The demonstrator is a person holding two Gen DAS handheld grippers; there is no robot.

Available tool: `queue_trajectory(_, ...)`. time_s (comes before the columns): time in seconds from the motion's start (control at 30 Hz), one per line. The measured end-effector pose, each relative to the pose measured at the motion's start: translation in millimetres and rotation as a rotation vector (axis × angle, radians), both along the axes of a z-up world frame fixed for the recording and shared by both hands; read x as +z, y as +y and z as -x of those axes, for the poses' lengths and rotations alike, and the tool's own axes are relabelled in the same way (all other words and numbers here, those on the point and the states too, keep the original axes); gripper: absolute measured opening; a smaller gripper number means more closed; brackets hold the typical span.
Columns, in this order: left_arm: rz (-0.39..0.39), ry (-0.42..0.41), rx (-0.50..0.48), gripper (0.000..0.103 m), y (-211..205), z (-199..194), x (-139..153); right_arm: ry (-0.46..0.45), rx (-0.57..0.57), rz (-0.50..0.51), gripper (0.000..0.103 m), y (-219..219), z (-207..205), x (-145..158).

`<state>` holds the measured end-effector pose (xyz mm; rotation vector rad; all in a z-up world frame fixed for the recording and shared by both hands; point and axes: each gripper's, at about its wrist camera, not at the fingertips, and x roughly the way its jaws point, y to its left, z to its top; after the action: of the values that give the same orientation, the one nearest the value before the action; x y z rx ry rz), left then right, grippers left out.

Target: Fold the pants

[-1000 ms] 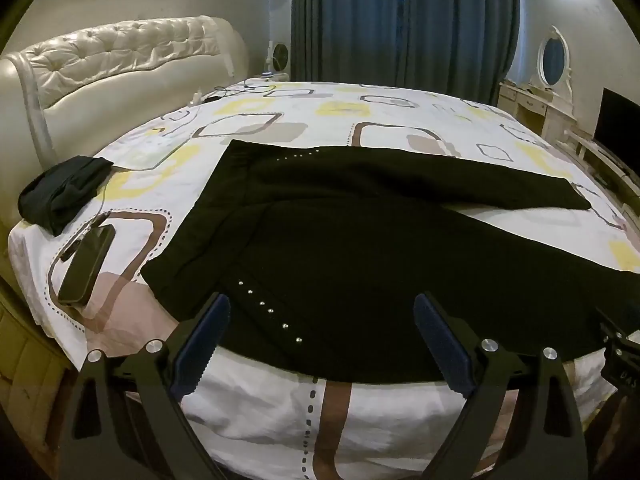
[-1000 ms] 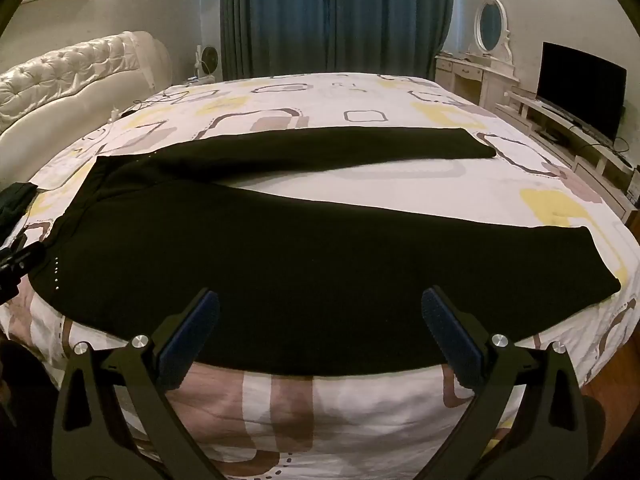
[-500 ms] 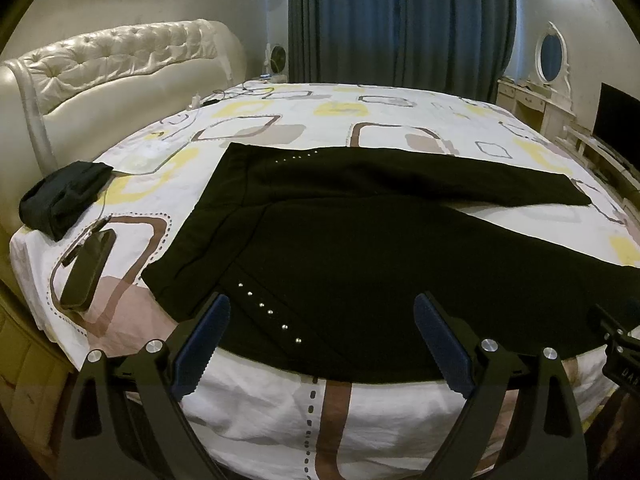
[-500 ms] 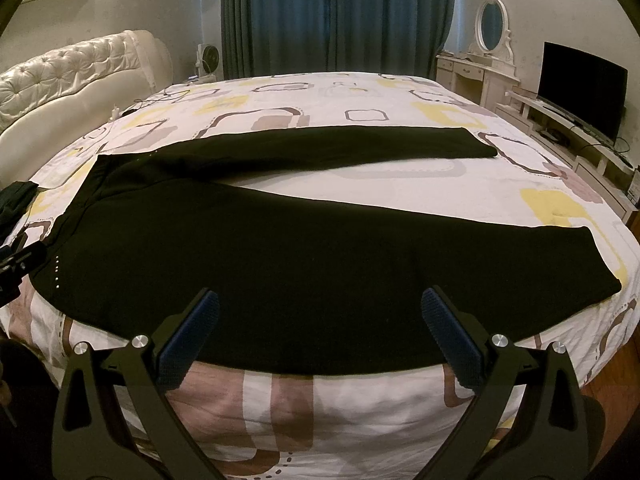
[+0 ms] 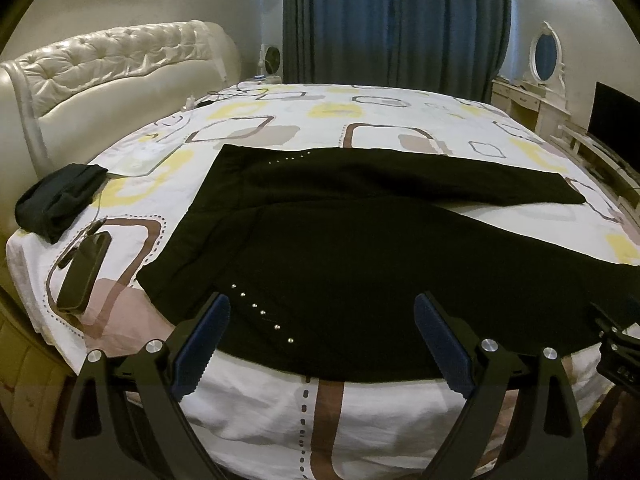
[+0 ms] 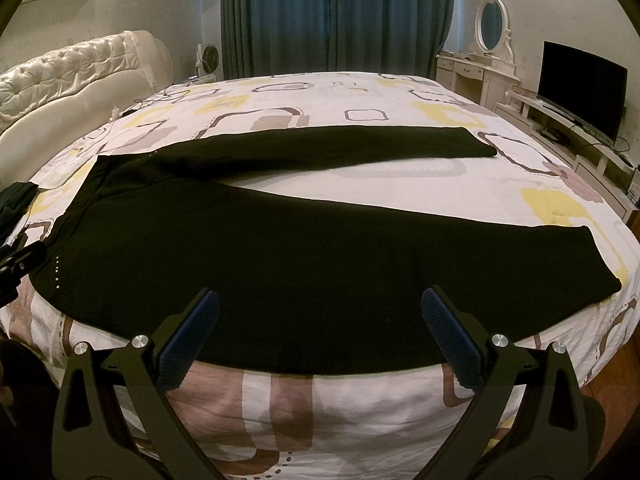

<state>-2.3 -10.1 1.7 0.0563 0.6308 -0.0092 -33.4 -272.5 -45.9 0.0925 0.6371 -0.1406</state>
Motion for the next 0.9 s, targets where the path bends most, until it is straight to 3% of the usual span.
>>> queue_trajectory(0.17, 0.034, 0.025, -0.004, 0.092, 1, -1, -3, 0.001, 0.000, -0.001, 0.101, 0, 0, 0)
queue_trajectory(0.57, -0.006, 0.037, -0.063, 0.093, -2, -10, -5, 0.010, 0.021, 0.011, 0.101, 0, -3, -4)
queue_trajectory(0.8, -0.111, 0.056, -0.072, 0.093, 21, -53, 9, -0.001, 0.059, 0.040, 0.101, -4, -26, 13)
queue_trajectory(0.9, -0.091, 0.051, -0.136, 0.093, 42, -80, 19, 0.006, 0.087, 0.020, 0.101, -7, -41, 20)
